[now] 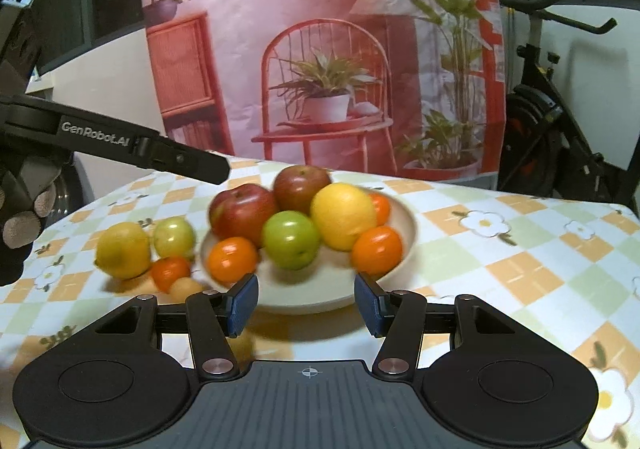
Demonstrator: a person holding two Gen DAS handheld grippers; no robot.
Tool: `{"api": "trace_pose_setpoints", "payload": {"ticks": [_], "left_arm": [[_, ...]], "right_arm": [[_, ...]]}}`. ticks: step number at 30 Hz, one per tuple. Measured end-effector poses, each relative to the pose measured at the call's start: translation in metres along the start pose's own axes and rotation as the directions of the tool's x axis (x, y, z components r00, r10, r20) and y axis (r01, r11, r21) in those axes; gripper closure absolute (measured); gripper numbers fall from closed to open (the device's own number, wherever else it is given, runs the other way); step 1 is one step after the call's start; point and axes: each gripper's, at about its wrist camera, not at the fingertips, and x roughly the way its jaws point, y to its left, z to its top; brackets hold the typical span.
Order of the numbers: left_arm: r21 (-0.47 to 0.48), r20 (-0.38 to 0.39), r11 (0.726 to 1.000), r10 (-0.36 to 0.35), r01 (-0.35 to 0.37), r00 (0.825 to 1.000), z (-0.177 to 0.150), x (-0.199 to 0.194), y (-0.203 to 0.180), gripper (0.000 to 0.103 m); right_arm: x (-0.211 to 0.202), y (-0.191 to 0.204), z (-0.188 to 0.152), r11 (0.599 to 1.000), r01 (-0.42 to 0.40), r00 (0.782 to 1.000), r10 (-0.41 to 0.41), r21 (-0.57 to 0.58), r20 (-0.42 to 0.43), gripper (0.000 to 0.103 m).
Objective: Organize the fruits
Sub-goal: 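Lower both fruits onto the plate and open both grippers, then move both grippers toward a brown kiwi on the table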
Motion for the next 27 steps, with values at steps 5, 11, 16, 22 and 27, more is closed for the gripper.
{"api": "trace_pose_setpoints", "payload": {"ticks": [5, 11, 16, 22, 27], "left_arm": [[-0.038, 0.003, 0.998, 0.056, -0.056, 0.998, -0.018, -0.020, 0.012, 0.052], [-0.056, -0.013, 0.995, 0.078, -0.079, 0.997, -0.038, -0.032, 0.013, 0.052], [-0.062, -0.028, 0.995, 0.082, -0.083, 0.996, -0.048, -0.035, 0.012, 0.052], [-0.059, -0.038, 0.994, 0.089, -0.092, 0.995, -0.058, -0.034, 0.007, 0.052], [-0.048, -0.059, 0.995, 0.082, -0.085, 0.995, -0.068, -0.033, 0.001, 0.052]], "right_arm": [[0.004, 0.019, -0.002, 1.000, -0.022, 1.000, 0.022, -0.011, -0.017, 0.053], [0.005, 0.026, -0.007, 1.000, -0.024, 1.000, 0.024, -0.016, -0.009, 0.053], [0.008, 0.028, -0.008, 0.998, -0.061, 0.997, 0.060, -0.028, -0.041, 0.053], [0.011, 0.034, -0.008, 0.996, -0.073, 0.996, 0.070, -0.051, -0.059, 0.046], [0.010, 0.031, -0.008, 0.996, -0.077, 0.996, 0.075, -0.035, -0.045, 0.039]]}}
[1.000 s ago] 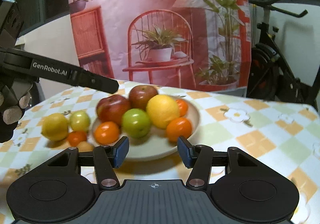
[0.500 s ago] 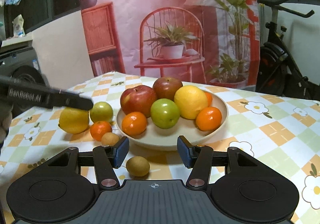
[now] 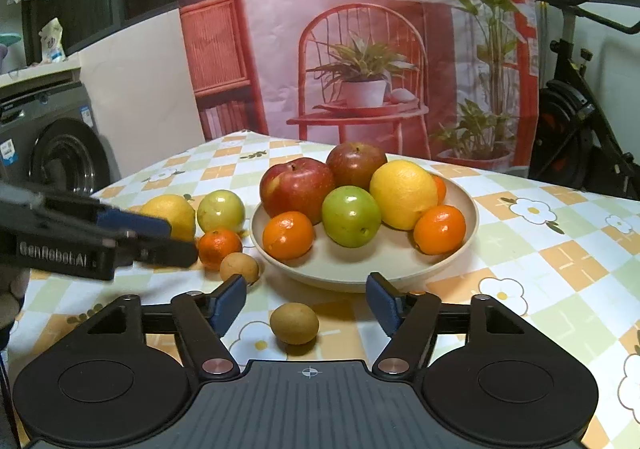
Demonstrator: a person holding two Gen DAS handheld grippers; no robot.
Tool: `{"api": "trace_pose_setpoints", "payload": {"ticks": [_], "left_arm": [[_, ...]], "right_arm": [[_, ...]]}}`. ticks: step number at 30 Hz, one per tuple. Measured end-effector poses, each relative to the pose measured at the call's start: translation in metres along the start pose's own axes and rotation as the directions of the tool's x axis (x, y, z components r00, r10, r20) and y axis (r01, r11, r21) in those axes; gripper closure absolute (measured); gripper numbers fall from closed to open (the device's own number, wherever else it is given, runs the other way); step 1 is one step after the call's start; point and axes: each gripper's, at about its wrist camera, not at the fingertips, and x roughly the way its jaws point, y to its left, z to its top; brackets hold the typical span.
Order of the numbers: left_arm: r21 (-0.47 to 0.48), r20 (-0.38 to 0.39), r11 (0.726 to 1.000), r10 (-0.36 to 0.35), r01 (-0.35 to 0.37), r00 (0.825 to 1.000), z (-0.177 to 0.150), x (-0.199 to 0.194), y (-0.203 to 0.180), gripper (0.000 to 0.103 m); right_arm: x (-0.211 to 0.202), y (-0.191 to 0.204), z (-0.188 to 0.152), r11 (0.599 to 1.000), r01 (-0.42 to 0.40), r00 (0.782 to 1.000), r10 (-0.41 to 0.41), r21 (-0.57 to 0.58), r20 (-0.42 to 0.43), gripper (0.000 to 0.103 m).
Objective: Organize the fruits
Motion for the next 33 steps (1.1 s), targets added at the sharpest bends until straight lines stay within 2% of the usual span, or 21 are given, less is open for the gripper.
{"api": "trace_pose_setpoints", "payload": {"ticks": [9, 11, 15, 18, 23, 27, 33], "left_arm": [[-0.004, -0.012, 1.000, -0.002, 0.002, 1.000, -0.002, 0.003, 0.002, 0.052], [-0.003, -0.013, 1.000, -0.001, 0.001, 1.000, -0.002, 0.003, 0.001, 0.052], [0.001, -0.015, 1.000, -0.005, 0.005, 1.000, -0.003, 0.004, -0.001, 0.052], [0.001, -0.015, 1.000, -0.008, 0.008, 1.000, -0.004, 0.004, -0.002, 0.052], [0.000, -0.016, 1.000, -0.008, 0.008, 1.000, -0.005, 0.004, -0.002, 0.052], [0.002, -0.019, 1.000, -0.011, 0.011, 1.000, -0.005, 0.005, -0.002, 0.052], [-0.006, -0.030, 1.000, -0.018, 0.017, 0.999, -0.007, 0.008, -0.002, 0.053]], "right_arm": [[0.000, 0.000, 0.000, 1.000, -0.011, 1.000, 0.011, 0.000, 0.000, 0.041], [0.003, -0.001, -0.001, 1.000, -0.018, 0.999, 0.018, 0.002, -0.035, 0.044], [0.005, -0.001, -0.001, 1.000, -0.026, 0.999, 0.027, 0.012, -0.045, 0.050], [0.010, 0.000, -0.002, 0.999, -0.040, 0.996, 0.040, 0.005, -0.083, 0.058], [0.011, 0.001, -0.002, 0.999, -0.043, 0.995, 0.043, 0.004, -0.089, 0.062], [0.012, 0.002, -0.003, 0.999, -0.037, 0.994, 0.037, -0.002, -0.102, 0.072], [0.014, 0.005, -0.002, 0.999, -0.045, 0.993, 0.042, -0.021, -0.112, 0.077]]}}
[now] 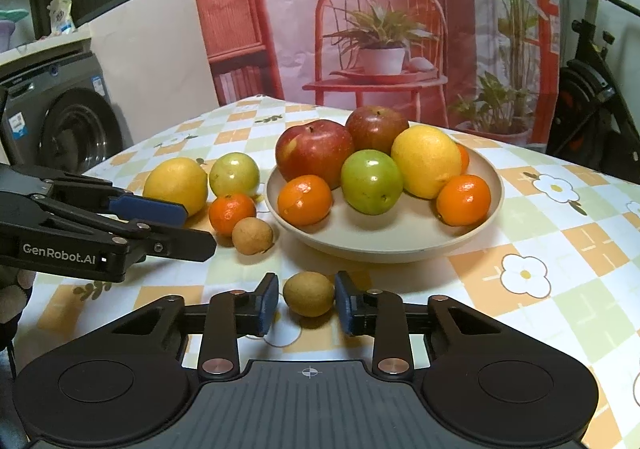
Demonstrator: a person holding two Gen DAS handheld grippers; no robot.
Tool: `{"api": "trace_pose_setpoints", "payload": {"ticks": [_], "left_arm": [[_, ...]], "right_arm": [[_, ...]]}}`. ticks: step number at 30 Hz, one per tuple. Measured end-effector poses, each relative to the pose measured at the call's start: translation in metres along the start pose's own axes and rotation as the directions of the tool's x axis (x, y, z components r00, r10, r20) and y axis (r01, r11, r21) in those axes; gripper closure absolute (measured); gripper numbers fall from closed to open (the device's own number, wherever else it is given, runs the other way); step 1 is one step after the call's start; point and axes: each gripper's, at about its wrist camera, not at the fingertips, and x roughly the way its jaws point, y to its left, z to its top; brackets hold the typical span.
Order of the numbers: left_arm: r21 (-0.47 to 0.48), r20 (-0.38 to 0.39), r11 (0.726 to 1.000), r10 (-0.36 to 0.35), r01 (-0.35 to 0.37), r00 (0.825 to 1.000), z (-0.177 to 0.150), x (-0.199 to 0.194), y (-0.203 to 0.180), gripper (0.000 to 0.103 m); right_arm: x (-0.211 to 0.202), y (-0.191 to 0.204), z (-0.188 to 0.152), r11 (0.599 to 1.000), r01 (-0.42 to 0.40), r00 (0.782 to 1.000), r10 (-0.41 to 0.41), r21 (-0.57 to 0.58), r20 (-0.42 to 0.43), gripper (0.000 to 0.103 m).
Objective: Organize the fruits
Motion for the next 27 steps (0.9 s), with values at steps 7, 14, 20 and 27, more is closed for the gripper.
{"api": "trace_pose_setpoints", "payload": {"ticks": [7, 14, 20, 27], "left_arm": [[-0.023, -0.045, 0.999, -0.024, 0.023, 0.999, -0.001, 0.009, -0.001, 0.054], [-0.040, -0.057, 0.998, -0.042, 0.040, 0.997, 0.006, 0.023, -0.002, 0.056], [-0.057, -0.063, 0.998, -0.043, 0.040, 0.997, 0.007, 0.032, -0.001, 0.066], [-0.075, -0.050, 0.996, -0.046, 0.043, 0.998, 0.012, 0.038, -0.002, 0.066]], "right_arm": [[-0.009, -0.007, -0.001, 0.999, -0.013, 0.999, 0.011, 0.034, 0.048, 0.077], [-0.012, -0.010, -0.001, 0.999, -0.016, 0.998, 0.013, 0.050, 0.065, 0.077], [-0.013, -0.012, -0.001, 0.998, -0.022, 0.997, 0.017, 0.064, 0.076, 0.077], [-0.014, -0.013, -0.001, 0.997, -0.025, 0.997, 0.019, 0.071, 0.079, 0.077]]}}
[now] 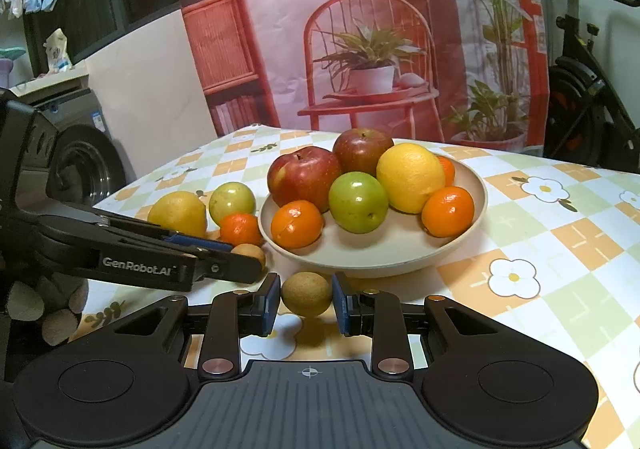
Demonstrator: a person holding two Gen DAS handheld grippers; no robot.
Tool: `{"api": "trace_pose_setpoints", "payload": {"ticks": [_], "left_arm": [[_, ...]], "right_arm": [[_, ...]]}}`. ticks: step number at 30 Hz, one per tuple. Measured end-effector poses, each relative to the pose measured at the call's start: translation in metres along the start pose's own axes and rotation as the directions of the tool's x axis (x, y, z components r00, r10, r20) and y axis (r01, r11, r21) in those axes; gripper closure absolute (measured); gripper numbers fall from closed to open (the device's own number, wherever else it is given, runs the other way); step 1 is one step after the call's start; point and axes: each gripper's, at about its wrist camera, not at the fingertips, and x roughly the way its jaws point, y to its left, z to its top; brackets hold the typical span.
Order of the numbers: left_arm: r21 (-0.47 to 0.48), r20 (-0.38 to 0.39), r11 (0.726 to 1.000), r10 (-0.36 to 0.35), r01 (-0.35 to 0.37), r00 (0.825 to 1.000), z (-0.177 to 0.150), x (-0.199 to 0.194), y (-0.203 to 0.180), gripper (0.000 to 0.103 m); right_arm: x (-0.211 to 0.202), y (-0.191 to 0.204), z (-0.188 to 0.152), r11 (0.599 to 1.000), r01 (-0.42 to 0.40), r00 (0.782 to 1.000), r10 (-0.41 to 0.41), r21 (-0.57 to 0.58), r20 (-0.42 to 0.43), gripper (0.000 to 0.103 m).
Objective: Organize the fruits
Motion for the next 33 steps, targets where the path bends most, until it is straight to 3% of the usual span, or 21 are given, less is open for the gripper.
{"api": "trace_pose_setpoints", "payload": {"ticks": [5, 6, 7, 15, 22, 33], "left_arm": [[0.003, 0.001, 1.000, 0.003, -0.003, 1.000, -0.001, 0.004, -0.002, 0.066], [0.000, 0.002, 1.000, 0.003, -0.003, 1.000, -0.001, 0.004, -0.001, 0.074], [-0.002, 0.003, 1.000, 0.002, -0.002, 1.000, -0.001, 0.004, 0.000, 0.074], [0.005, 0.020, 0.999, -0.034, 0.034, 0.999, -0.001, -0.014, 0.001, 0.075], [0.022, 0.090, 0.997, -0.073, 0.071, 0.993, 0.012, -0.049, 0.001, 0.075], [0.072, 0.196, 0.994, -0.090, 0.077, 0.976, 0.052, -0.077, -0.005, 0.074]], "right_arm": [[0.000, 0.000, 0.000, 1.000, 0.001, 1.000, -0.001, 0.000, -0.001, 0.077], [0.000, -0.001, 0.000, 1.000, 0.002, 1.000, -0.002, 0.001, -0.001, 0.077], [0.000, -0.001, 0.000, 1.000, 0.003, 1.000, -0.003, 0.002, -0.001, 0.077], [-0.003, 0.000, 0.005, 1.000, 0.031, 0.999, -0.031, 0.002, -0.025, 0.077], [-0.029, -0.013, 0.027, 0.991, 0.068, 0.997, -0.070, 0.114, 0.013, 0.077], [-0.053, -0.020, 0.073, 0.984, 0.142, 0.988, -0.148, 0.109, 0.049, 0.077]]}}
